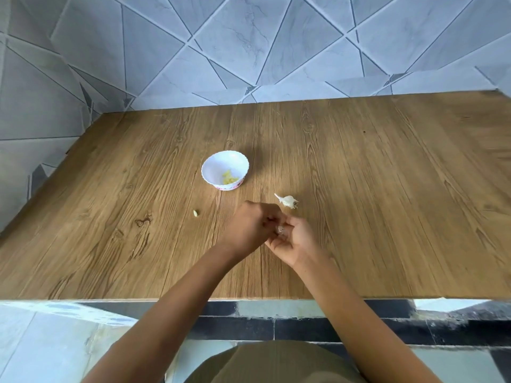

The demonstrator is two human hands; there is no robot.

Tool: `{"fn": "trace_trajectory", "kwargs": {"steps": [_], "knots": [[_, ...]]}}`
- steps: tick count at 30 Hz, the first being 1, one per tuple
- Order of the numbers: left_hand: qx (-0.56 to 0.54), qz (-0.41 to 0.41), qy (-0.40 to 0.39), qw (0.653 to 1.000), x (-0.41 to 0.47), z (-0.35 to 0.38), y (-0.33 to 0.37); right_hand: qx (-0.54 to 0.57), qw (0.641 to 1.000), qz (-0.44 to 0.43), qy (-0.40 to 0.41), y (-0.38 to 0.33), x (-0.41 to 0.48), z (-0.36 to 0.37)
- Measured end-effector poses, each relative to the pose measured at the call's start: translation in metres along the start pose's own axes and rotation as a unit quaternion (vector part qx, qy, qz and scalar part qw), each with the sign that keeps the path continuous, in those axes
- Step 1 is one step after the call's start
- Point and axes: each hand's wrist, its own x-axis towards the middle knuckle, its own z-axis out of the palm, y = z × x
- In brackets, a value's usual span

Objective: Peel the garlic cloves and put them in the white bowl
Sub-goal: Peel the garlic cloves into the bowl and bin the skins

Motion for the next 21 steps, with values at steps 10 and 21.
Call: {"fn": "trace_trajectory", "kwargs": {"steps": [10,21], "knots": [[-0.061,-0.046,0.003,0.997,0.002,-0.01,0.002,-0.009,1.0,-0.001,-0.018,-0.003,0.002,-0.003],[0.171,-0.107,-0.063,0.977,-0.023,-0.013,-0.032,0.003,1.0,-0.024,-0.017,-0.018,0.005,-0.02]]}}
